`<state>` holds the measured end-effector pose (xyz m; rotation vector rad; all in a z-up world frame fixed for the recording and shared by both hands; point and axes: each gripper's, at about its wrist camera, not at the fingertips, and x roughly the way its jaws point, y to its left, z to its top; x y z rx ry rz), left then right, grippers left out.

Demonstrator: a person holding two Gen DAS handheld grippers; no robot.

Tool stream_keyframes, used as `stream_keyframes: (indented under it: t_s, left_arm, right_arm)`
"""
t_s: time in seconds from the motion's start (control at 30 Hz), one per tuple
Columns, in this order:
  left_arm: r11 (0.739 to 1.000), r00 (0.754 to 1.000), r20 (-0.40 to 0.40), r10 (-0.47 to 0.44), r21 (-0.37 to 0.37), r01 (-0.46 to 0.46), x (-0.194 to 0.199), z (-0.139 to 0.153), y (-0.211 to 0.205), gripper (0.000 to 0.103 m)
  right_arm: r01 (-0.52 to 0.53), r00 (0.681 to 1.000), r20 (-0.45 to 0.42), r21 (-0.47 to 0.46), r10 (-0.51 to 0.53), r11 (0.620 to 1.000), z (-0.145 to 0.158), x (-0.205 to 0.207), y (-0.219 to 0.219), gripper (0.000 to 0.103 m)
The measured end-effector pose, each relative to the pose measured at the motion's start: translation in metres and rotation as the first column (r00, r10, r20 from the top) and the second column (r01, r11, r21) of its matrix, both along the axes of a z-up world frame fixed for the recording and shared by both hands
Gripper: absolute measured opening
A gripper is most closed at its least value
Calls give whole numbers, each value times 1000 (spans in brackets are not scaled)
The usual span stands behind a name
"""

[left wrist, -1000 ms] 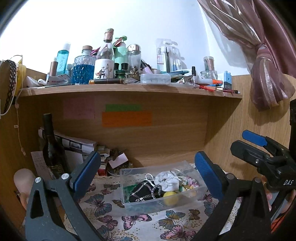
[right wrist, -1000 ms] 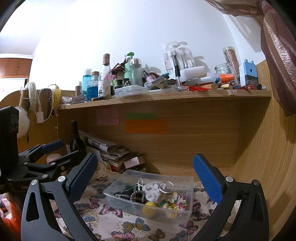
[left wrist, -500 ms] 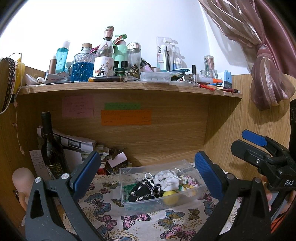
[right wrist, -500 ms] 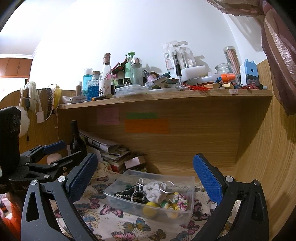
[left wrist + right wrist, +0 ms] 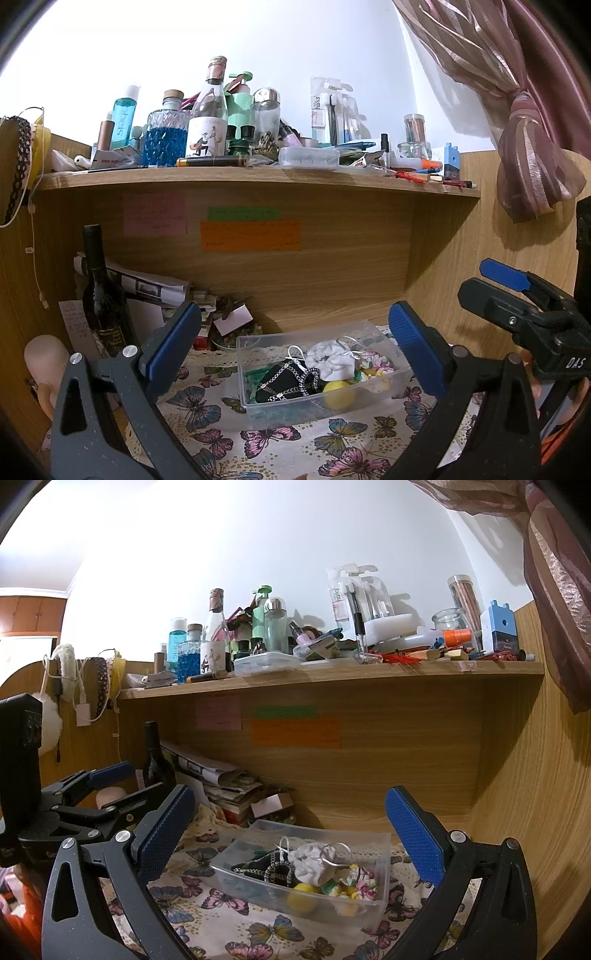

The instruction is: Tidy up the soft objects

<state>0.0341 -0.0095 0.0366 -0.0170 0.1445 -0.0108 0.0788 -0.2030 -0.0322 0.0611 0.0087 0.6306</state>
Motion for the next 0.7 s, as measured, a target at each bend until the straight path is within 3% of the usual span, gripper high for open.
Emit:
stream_keyframes:
  t_s: [0.7]
  left_arm:
    - [1000, 1000, 2, -19, 8, 19, -2, 1, -5, 103]
  right_arm:
    - [-9, 1000, -6, 2, 9, 1000, -2, 2, -1, 103]
